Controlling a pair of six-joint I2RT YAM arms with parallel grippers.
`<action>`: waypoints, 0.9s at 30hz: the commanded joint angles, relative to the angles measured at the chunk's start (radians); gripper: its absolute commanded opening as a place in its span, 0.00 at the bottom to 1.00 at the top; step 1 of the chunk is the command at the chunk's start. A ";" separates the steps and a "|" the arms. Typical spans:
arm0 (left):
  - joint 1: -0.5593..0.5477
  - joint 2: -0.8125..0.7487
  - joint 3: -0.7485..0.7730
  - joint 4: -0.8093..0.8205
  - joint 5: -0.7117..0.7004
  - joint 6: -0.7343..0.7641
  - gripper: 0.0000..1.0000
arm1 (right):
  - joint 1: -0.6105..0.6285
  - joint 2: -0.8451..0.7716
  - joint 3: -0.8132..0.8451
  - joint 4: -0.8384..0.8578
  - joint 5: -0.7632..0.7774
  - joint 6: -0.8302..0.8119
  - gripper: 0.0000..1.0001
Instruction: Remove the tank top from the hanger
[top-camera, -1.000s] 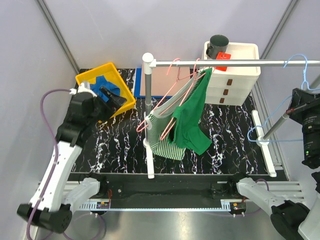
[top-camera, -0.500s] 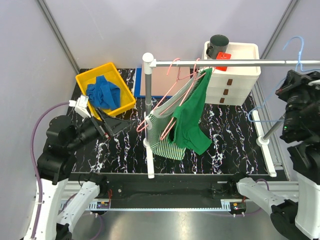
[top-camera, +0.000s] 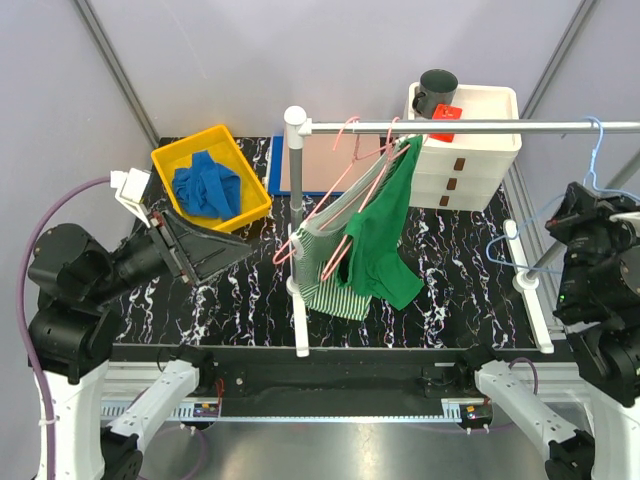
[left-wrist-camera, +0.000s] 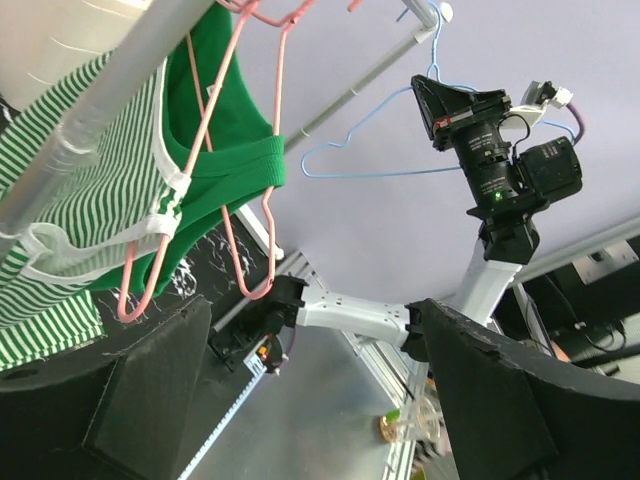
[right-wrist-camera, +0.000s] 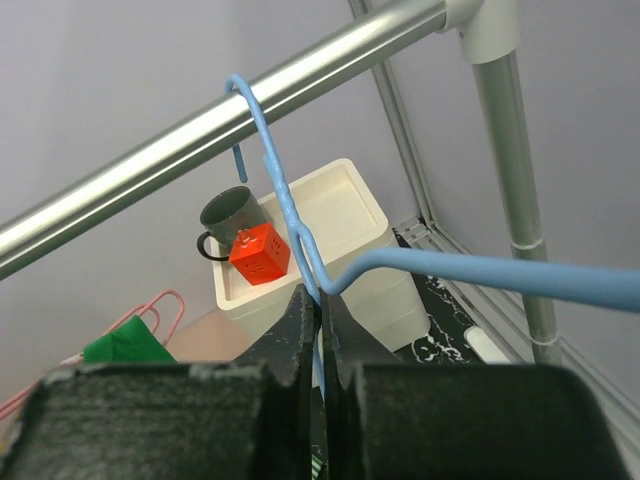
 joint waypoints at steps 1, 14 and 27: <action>-0.001 0.057 0.034 0.046 0.105 -0.023 0.90 | 0.004 -0.050 -0.035 -0.031 0.043 0.060 0.13; -0.007 0.199 0.172 0.134 0.208 -0.049 0.90 | 0.006 -0.119 0.016 -0.381 -0.363 0.290 0.86; -0.705 0.328 0.206 0.057 -0.505 0.093 0.84 | 0.004 0.091 0.086 -0.310 -1.064 0.323 0.93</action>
